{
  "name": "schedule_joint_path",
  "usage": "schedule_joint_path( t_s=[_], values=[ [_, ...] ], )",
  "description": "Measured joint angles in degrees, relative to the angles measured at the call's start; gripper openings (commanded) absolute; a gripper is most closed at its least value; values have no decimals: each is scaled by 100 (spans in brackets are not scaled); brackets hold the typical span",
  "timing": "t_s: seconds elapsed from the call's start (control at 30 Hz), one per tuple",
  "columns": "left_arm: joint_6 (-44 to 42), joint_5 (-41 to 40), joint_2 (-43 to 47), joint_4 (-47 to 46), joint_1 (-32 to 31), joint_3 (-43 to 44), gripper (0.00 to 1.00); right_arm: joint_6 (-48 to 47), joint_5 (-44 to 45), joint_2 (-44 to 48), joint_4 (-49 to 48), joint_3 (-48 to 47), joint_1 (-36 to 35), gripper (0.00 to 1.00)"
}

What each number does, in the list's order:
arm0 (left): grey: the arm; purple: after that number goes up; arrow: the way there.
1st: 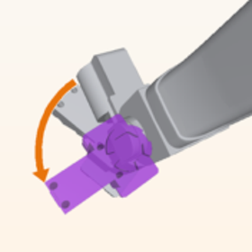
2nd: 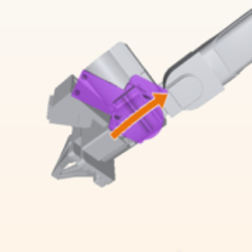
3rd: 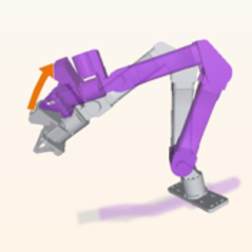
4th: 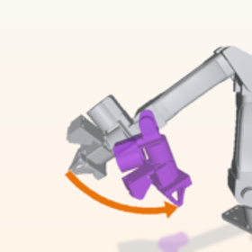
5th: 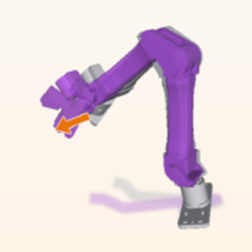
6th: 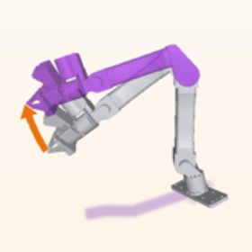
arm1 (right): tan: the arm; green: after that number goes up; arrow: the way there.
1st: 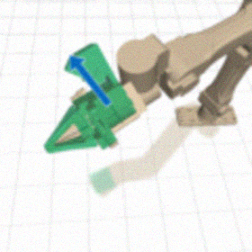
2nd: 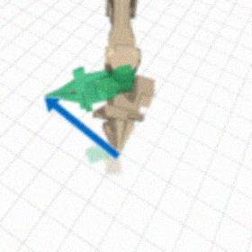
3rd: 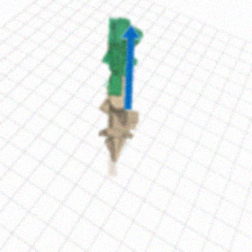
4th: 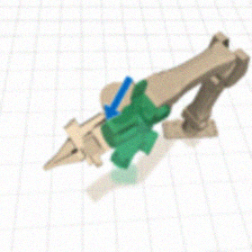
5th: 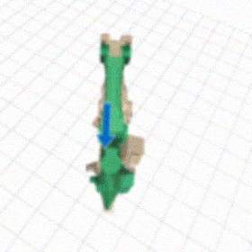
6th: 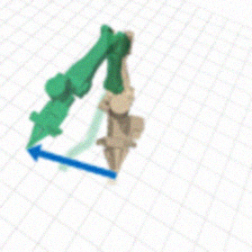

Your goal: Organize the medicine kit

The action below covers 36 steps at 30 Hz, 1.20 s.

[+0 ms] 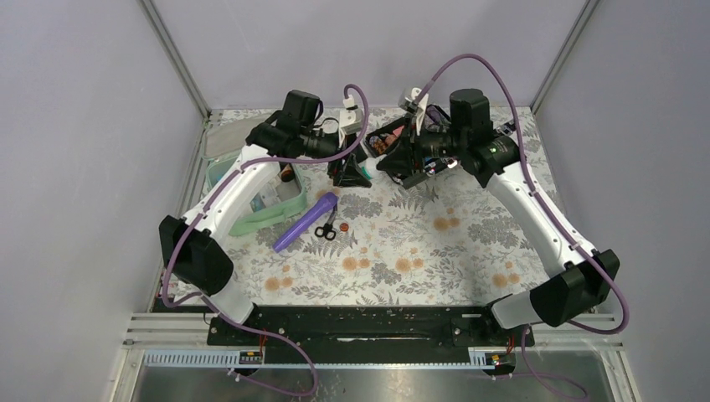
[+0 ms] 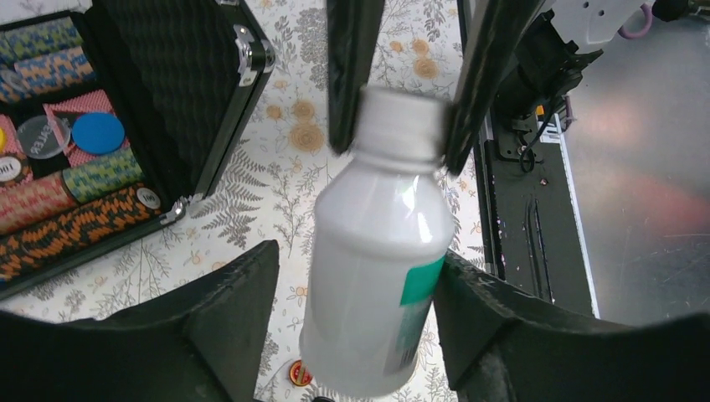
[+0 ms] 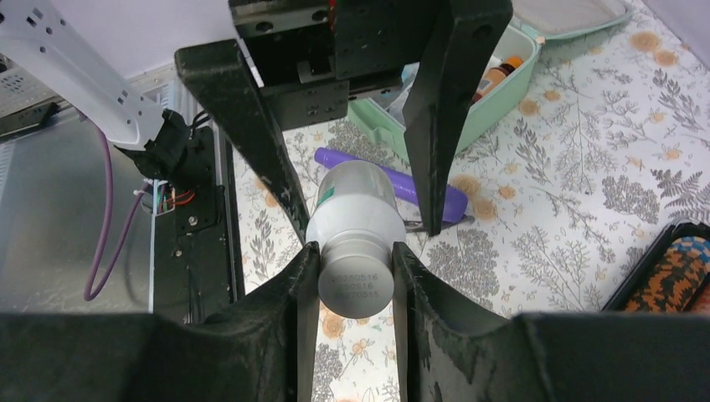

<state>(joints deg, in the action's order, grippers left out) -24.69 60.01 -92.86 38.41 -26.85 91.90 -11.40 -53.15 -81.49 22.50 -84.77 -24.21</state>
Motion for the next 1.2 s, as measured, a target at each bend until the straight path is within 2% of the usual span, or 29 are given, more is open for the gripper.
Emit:
schedule_joint_path(
  t_s=[0.13,0.2,0.33,0.4,0.43,0.5,0.6,0.77,1.0,1.1,1.2],
  values=[
    [-238,98,-179,337,-42,389,44,85,87,-166,-170,-122,-98,0],
    [-391,125,-208,442,-44,417,40,125,125,-210,-201,-142,-120,1],
    [-522,131,-214,555,-42,417,24,203,188,-236,-201,-142,-153,21],
    [-535,101,-214,568,-42,417,18,267,264,-236,-199,-142,-168,37],
    [-538,72,-214,568,-42,417,17,306,302,-236,-203,-140,-170,48],
    [-481,-11,-214,551,-42,417,17,420,426,-234,-212,-125,-177,62],
    [46,-420,-212,367,13,345,17,592,756,-166,-267,-35,-179,75],
    [1602,-1652,-15,-297,584,-225,19,610,1117,426,-92,444,-92,80],
    [3882,-3753,293,-358,1790,-914,20,492,1513,1421,435,1172,-37,80],
    [4721,-4452,286,-269,1928,-1298,20,470,1657,1445,595,1327,-35,80],
    [5211,-4826,234,-70,1906,-1609,19,433,1773,1410,728,1355,-26,80]
  ],
)
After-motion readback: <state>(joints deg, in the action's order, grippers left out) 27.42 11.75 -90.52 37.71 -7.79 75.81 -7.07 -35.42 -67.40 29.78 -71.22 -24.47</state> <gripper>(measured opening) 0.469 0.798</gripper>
